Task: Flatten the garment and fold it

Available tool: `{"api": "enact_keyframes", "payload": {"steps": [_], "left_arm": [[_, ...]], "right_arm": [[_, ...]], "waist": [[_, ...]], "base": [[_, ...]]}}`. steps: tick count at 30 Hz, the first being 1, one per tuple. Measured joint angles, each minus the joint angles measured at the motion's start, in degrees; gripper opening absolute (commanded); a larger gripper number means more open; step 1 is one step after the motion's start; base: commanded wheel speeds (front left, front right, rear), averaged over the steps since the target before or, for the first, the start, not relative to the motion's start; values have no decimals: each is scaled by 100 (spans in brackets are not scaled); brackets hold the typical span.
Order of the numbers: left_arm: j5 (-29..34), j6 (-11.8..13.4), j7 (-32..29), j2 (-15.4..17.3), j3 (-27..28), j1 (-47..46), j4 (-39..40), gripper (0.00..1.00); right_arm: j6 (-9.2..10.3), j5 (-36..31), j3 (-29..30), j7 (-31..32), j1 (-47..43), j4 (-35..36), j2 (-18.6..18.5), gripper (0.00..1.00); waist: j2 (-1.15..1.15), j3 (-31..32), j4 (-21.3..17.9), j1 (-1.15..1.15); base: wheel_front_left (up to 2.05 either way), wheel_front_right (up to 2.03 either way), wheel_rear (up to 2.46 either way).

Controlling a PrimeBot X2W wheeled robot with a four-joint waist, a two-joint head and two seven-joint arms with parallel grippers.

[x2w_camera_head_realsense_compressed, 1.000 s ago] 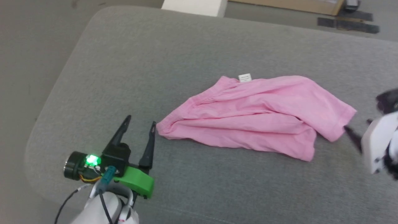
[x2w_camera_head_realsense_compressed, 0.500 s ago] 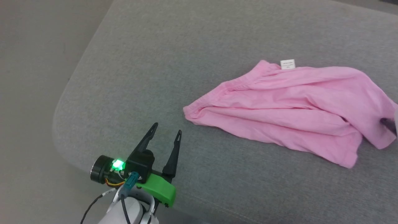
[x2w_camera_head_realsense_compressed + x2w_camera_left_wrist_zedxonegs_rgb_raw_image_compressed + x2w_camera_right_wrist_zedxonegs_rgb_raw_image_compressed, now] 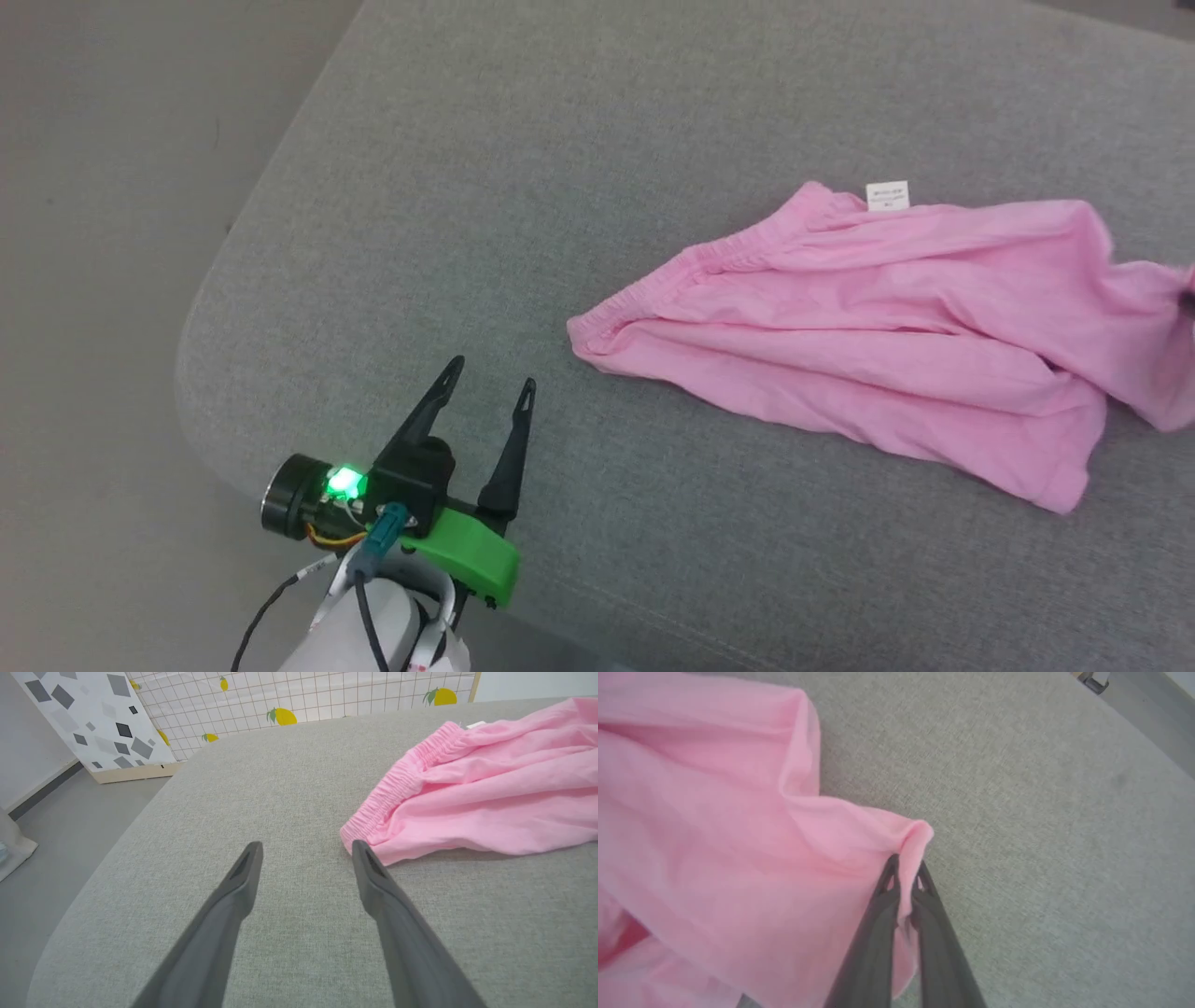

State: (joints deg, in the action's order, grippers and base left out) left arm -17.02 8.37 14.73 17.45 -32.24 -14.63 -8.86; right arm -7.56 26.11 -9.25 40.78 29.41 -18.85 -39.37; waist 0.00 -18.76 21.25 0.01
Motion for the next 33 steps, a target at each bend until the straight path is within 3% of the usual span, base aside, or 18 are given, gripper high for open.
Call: {"api": "enact_keyframes", "payload": {"steps": [6, 13, 19, 25, 30, 32, 33], "left_arm": [[0, -32, 0, 8, 33, 26, -64, 100], [0, -85, 0, -5, 20, 26, -27, 100], [21, -135, 0, -165, 15, -14, 71, 100], [93, -215, 0, -361, 51, -99, 98, 100], [148, -287, 0, -499, 122, -131, 103, 100], [176, -319, 0, -535, 158, -136, 98, 100], [190, -331, 0, -550, 171, -141, 96, 100]], "right_arm": [[0, -292, 505, -855, 159, 402, 52, 0], [0, -602, 816, -1103, 901, 879, -93, 0], [0, -900, 313, -1151, 2158, 681, -305, 0], [0, -1359, -532, -1443, 3376, -279, -394, 0], [-1, -1511, -1025, -1678, 3573, -1102, -367, 0], [-1, -1494, -1151, -1766, 3573, -1400, -334, 21], [-1, -1495, -1218, -1786, 3571, -1513, -325, 61]], "waist": [[0, 308, -146, 0], [0, 468, -221, 0], [0, 263, -119, 0], [0, -92, 168, 0], [0, -340, 398, 0], [0, -441, 467, 0], [0, -477, 492, -1]], "base": [[0, 0, 0], [0, 0, 0], [0, 0, 0], [0, 0, 0], [0, 0, 0], [0, 0, 0], [0, 0, 0]]}}
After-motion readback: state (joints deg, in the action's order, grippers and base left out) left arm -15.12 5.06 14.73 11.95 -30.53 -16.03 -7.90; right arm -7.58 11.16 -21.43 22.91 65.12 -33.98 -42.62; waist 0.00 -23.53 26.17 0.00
